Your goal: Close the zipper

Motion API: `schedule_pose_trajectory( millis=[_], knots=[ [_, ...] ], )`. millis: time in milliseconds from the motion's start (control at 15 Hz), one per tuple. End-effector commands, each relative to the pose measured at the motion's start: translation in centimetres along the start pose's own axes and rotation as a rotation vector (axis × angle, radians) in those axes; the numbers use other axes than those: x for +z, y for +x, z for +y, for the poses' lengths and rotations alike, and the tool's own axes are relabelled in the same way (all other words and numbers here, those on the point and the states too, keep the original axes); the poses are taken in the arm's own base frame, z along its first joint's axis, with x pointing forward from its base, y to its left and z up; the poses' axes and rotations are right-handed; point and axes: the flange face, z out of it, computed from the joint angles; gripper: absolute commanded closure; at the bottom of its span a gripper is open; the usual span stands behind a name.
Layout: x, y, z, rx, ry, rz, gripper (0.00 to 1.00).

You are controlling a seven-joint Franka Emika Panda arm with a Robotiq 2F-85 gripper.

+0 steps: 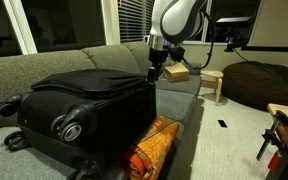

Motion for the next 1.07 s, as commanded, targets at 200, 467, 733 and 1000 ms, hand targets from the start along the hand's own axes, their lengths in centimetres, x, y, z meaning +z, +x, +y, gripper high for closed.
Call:
schedule_pose_trajectory(
  millis=[200, 467, 733, 1000],
  knots=[
    [0.60, 0.55, 0.19, -0.011, 0.011, 0.003, 0.13],
    [0.79, 0.85, 0.30, -0.013, 0.011, 0.003, 0.30],
    [0.75, 1.06, 0.51, -0.010, 0.008, 0.003, 0.44],
    [0.65, 1.25, 0.37, -0.012, 0.009, 0.005, 0.77]
  ],
)
